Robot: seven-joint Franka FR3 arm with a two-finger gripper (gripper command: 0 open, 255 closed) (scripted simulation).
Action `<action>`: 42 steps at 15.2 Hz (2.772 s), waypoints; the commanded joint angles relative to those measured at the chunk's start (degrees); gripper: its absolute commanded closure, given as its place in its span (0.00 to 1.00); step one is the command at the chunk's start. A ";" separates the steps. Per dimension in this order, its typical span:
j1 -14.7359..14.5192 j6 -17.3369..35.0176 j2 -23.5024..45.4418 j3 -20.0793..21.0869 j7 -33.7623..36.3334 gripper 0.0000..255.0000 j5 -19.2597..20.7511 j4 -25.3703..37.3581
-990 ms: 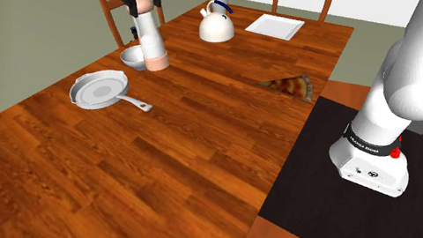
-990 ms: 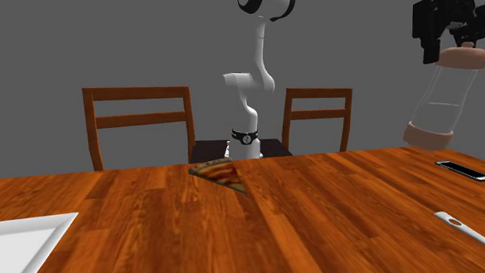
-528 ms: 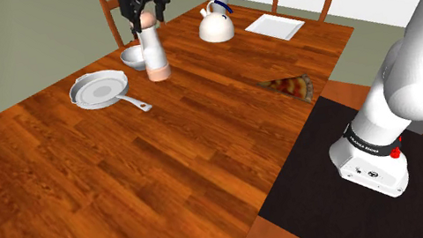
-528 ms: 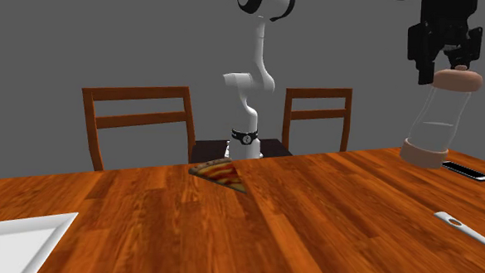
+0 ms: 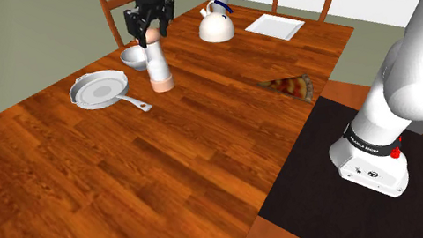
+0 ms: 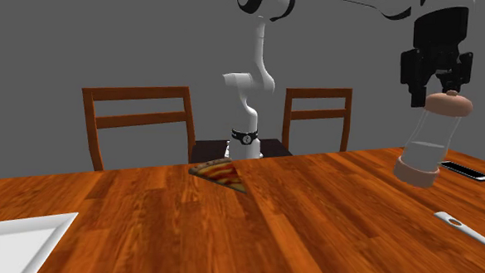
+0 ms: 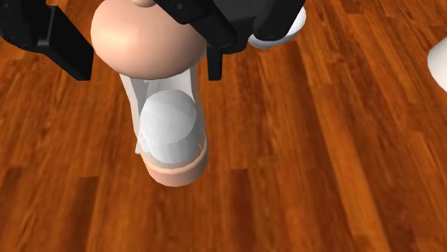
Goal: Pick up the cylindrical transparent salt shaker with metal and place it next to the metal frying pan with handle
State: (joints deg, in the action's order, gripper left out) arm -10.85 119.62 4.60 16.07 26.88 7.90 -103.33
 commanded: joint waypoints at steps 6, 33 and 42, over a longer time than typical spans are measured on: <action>0.00 5.06 0.97 -0.09 0.84 1.00 0.73 -4.12; -0.23 15.32 4.88 -0.56 3.38 0.00 3.41 -10.79; -0.12 9.46 0.29 0.00 1.86 0.00 1.08 -9.25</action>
State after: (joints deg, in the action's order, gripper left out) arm -10.99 129.18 4.96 16.07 28.78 9.02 -112.58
